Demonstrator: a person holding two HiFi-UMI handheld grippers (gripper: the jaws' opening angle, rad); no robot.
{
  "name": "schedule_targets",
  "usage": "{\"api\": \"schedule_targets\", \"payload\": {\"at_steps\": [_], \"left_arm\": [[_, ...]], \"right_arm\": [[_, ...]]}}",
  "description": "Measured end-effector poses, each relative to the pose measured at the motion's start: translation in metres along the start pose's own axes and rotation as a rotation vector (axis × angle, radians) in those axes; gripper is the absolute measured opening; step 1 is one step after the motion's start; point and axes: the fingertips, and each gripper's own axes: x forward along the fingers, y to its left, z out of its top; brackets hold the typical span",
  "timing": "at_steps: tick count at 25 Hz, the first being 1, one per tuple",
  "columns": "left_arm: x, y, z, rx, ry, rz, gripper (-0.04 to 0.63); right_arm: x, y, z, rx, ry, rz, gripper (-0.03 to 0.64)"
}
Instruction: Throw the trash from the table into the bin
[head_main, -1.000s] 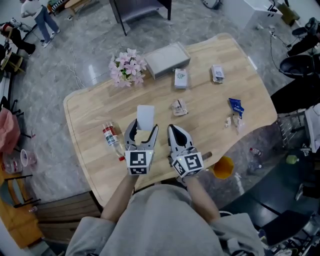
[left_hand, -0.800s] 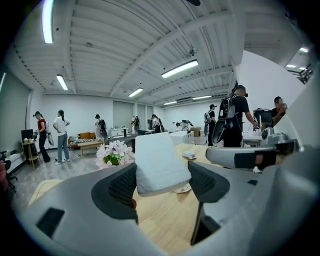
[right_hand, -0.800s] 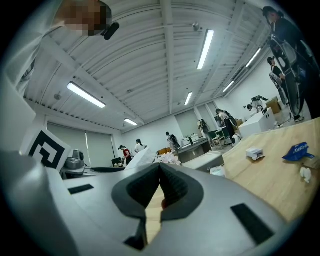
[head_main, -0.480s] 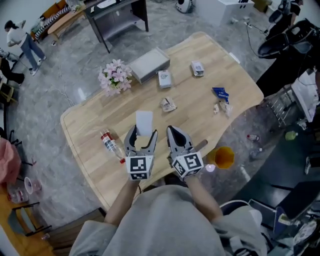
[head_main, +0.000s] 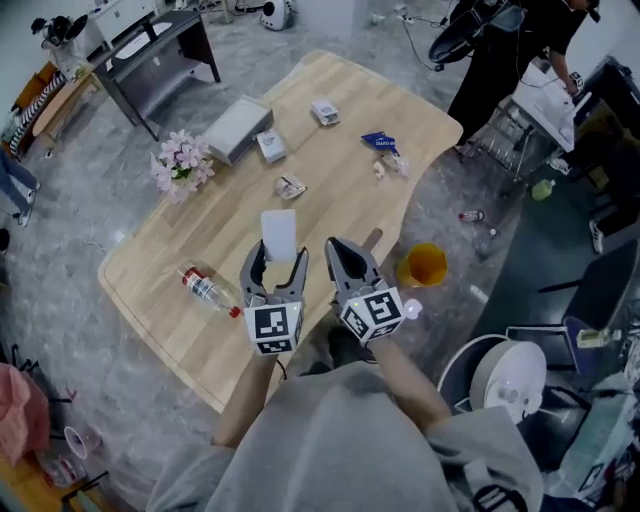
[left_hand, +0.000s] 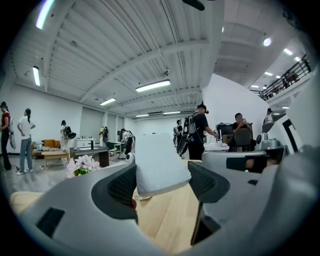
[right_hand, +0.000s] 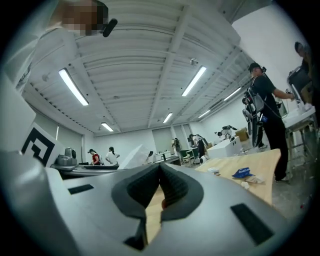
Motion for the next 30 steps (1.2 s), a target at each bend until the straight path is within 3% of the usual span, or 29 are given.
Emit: {"api": "schedule_targets", "payload": {"at_steps": [10, 22, 30], "left_arm": [[-0.014, -0.083, 0.01, 0.008, -0.047, -0.225, 0.328], [0.002, -0.163, 0.004, 0.046, -0.024, -0.365, 0.328], [0.019, -0.247, 0.004, 0.067, -0.013, -0.47, 0.328]], "right_arm": [[-0.088, -0.02, 0.024, -0.057, -0.054, -0.211, 0.005], [-0.162, -0.074, 0.035, -0.047, -0.097, -0.38, 0.005], [-0.225, -0.126, 0.045, -0.039, -0.127, -0.484, 0.005]]}}
